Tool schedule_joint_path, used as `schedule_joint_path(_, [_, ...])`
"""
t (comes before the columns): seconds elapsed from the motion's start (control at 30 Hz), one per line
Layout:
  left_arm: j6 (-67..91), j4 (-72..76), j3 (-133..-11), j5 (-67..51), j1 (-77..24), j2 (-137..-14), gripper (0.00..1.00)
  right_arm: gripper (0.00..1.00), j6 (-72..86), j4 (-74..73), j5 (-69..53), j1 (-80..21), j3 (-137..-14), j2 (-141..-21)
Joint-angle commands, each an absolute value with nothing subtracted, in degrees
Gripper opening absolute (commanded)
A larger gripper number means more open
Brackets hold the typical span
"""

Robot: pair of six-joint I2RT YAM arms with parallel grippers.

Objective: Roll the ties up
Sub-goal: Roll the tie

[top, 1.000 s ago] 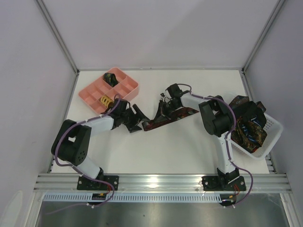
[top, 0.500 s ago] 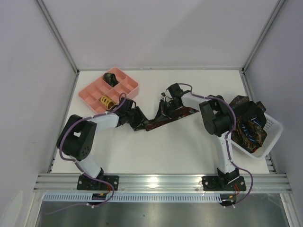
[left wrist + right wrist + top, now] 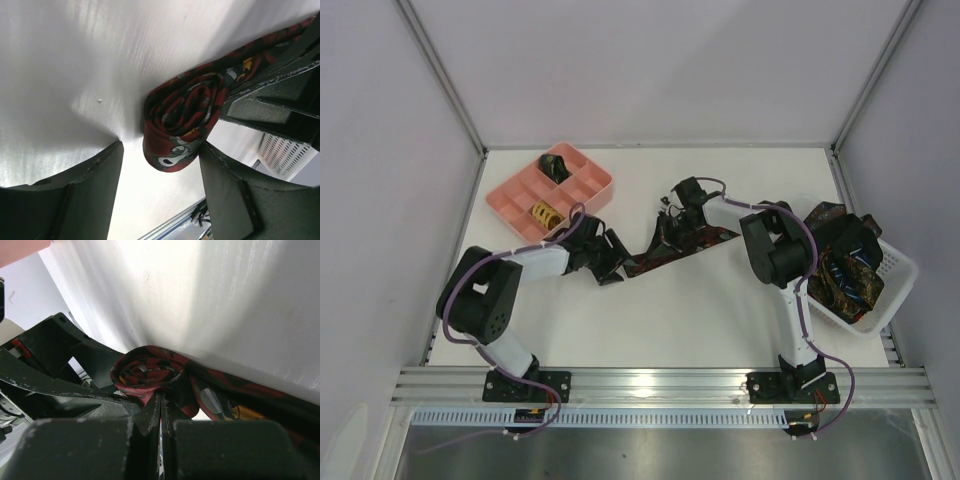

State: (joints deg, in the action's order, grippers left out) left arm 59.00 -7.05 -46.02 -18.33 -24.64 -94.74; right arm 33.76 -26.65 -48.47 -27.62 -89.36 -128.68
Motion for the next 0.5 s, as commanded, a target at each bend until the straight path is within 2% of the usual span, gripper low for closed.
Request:
schedule_joint_path(0.0, [60.64, -2.91, -44.82, -18.37, -25.14, -94.21, 0.69, 0.00, 31.82, -26.89, -46.49, -27.25, -89.56, -129.72])
schedule_joint_path(0.27, [61.34, -0.27, -48.17, -18.45, -26.02, -99.31, 0.67, 0.00, 31.64, -26.81, -46.14, -27.25, -89.30, -130.34])
schedule_joint_path(0.37, [60.21, -0.26, -48.16, -18.72, -26.02, -99.76, 0.57, 0.00, 31.20, -27.16, -45.88, -27.42, -89.30, -130.69])
schedule_joint_path(0.47, [58.81, -1.58, -48.34, -17.67, -25.84, -98.97, 0.40, 0.00, 30.67, -27.42, -45.62, -27.68, -89.30, -130.96])
